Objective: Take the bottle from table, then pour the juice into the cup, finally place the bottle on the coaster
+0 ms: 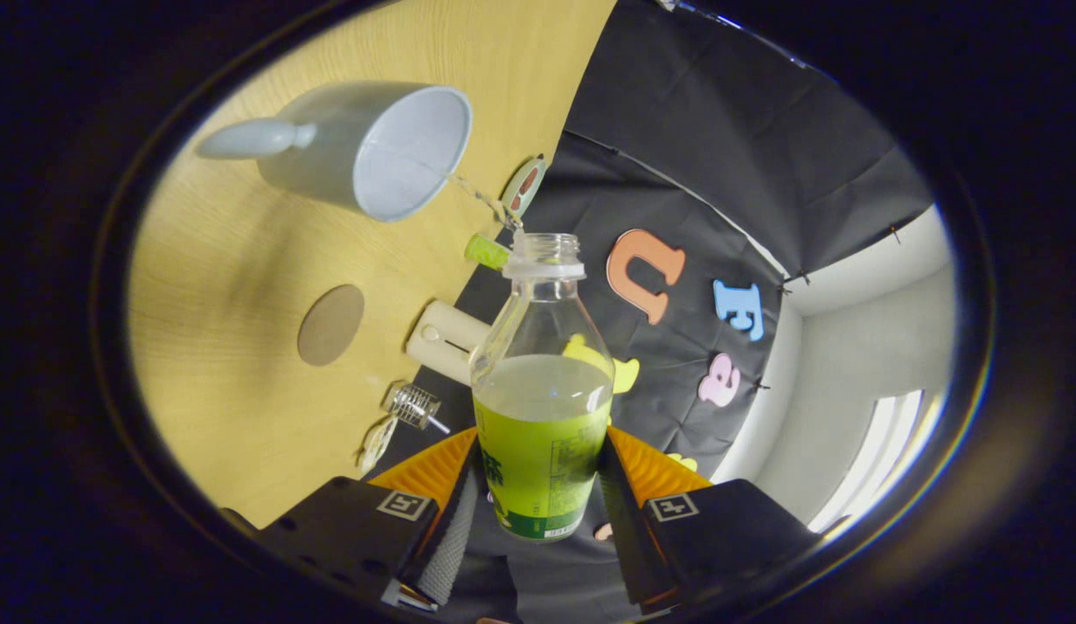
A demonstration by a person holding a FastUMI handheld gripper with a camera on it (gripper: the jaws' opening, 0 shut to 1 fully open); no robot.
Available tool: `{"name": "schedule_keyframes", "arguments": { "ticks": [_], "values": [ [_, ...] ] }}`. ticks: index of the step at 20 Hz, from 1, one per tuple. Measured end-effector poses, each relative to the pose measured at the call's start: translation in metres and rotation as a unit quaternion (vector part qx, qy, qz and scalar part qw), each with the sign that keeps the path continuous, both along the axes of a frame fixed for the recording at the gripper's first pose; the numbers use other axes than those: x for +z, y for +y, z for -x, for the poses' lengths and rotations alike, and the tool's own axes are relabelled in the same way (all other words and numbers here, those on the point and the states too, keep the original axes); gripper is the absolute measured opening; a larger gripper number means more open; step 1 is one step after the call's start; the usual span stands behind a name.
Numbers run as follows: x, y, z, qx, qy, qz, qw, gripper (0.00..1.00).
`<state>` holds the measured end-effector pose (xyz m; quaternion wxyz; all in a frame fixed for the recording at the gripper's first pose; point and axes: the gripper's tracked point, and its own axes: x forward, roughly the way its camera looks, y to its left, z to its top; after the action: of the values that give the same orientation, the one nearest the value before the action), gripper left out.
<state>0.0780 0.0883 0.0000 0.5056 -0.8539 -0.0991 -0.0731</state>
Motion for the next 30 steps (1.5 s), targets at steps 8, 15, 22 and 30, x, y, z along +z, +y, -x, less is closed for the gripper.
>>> {"name": "schedule_keyframes", "arguments": {
  "ticks": [8,15,22,30],
  "values": [
    [0.006,0.002,-0.001,0.008,-0.017,0.04,0.999,0.76],
    [0.014,0.005,-0.004,0.017,-0.037,0.084,0.996,0.76],
    [0.014,0.008,-0.003,0.028,-0.048,0.111,0.992,0.76],
    [0.017,0.014,-0.004,0.036,-0.056,0.119,0.991,0.76]
  ]
}}
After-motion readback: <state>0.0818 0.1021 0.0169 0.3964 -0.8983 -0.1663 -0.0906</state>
